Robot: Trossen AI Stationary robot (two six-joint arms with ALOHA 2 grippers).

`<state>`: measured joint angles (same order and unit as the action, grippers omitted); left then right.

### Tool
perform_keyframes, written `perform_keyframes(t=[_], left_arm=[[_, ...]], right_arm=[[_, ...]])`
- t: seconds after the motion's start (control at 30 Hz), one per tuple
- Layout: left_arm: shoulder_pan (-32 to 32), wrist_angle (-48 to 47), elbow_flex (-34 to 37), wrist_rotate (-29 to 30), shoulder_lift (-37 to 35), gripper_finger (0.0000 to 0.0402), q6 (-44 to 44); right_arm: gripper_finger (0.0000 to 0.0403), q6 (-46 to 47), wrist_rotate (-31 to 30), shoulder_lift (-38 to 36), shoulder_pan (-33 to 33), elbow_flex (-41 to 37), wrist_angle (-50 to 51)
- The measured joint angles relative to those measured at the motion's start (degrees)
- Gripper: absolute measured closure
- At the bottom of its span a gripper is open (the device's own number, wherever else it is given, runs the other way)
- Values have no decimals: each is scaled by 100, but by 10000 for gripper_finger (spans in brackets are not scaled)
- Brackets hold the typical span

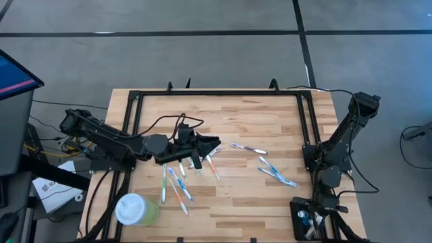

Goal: Pick & Place toothbrushing station
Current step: Put the top orange toothbrush into the black organizer

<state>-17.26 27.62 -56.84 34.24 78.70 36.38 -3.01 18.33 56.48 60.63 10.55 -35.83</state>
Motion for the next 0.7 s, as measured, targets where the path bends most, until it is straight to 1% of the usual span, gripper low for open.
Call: perform_keyframes(t=[0.13,0.33,0.7], left_arm=[[38,0,0,0,0,297,55],[38,-18,0,0,0,297,56],[38,-238,2,0,0,297,171]], right_arm=[[390,-5,39,292,1,-2,-175],[373,44,177,545,-102,-7,-407],[377,-212,211,551,-313,0,-401]])
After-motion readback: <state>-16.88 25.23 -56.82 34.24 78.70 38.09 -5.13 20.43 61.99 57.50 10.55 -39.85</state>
